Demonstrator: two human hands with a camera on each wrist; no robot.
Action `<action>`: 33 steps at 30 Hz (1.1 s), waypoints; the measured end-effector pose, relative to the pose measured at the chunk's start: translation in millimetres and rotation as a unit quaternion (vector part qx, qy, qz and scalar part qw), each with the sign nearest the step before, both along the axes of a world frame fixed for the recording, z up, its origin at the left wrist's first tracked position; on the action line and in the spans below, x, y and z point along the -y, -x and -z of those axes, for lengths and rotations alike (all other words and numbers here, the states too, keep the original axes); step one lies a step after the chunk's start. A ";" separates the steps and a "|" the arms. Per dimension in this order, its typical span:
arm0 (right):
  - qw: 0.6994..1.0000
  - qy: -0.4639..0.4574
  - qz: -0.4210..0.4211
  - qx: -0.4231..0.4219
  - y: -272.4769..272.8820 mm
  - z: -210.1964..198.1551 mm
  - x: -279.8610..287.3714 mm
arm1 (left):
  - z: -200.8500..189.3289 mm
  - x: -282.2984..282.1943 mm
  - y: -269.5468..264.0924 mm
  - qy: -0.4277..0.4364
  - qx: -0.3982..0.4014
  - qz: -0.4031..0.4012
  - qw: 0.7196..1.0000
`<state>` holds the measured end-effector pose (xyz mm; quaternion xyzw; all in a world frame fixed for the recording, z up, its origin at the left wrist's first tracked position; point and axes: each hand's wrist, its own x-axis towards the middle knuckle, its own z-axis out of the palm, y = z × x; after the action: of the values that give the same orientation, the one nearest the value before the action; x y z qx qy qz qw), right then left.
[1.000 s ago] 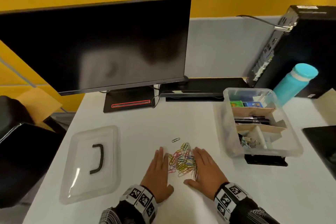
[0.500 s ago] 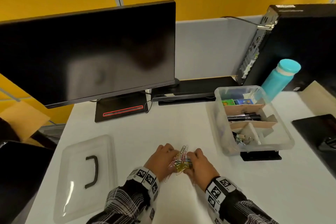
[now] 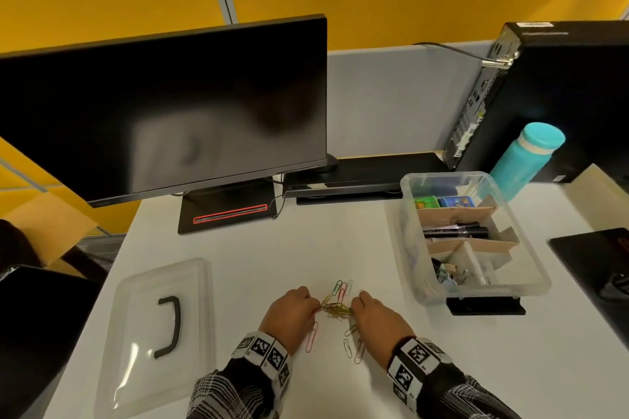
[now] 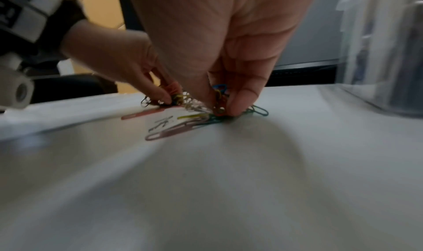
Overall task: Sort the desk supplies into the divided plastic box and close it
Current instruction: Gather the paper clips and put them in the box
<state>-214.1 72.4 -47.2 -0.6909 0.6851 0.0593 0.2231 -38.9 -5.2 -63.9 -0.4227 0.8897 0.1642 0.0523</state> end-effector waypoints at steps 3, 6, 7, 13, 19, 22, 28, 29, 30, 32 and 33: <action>0.998 0.024 0.031 0.054 10.6 0.0 -4.5 | -1.7 -0.5 -5.4 -0.019 -0.042 -0.018 0.999; 0.983 0.079 0.060 0.157 23.6 -13.2 -12.6 | -7.6 -1.0 -7.5 -0.035 -0.083 -0.035 0.995; 0.972 0.103 0.074 0.196 28.6 -22.8 -15.5 | -9.7 -0.9 -7.5 -0.038 -0.095 -0.042 0.994; 0.917 0.233 0.165 0.278 81.1 -93.4 -36.7 | -16.7 -1.9 -2.0 -0.054 -0.160 -0.058 0.984; 0.922 0.305 0.211 0.109 166.4 -113.4 -46.1 | -21.4 -10.5 0.8 -0.085 -0.180 -0.062 0.978; 0.949 0.230 0.213 0.030 192.1 -93.1 -39.5 | -25.0 -14.9 2.7 -0.094 -0.186 -0.071 0.975; 0.976 0.068 0.195 -0.073 199.3 -78.6 -13.6 | -28.7 -22.5 6.9 -0.106 -0.199 -0.078 0.971; 0.976 0.037 0.195 -0.084 200.5 -79.7 -11.1 | -29.8 -23.1 7.9 -0.108 -0.204 -0.078 0.970; 0.976 0.021 0.200 -0.086 202.7 -80.6 -10.8 | -31.7 -24.0 9.5 -0.110 -0.209 -0.079 0.969; 0.973 0.058 0.214 -0.058 207.2 -82.0 -16.3 | -37.1 -26.4 13.7 -0.107 -0.219 -0.076 0.967; 0.967 0.121 0.223 -0.018 208.3 -82.8 -22.8 | -40.6 -28.1 16.7 -0.103 -0.225 -0.072 0.966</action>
<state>-422.4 95.3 35.6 -0.5414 0.8278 -0.0626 0.1331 -55.6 22.9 -23.3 -0.4305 0.8238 0.3493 -0.1184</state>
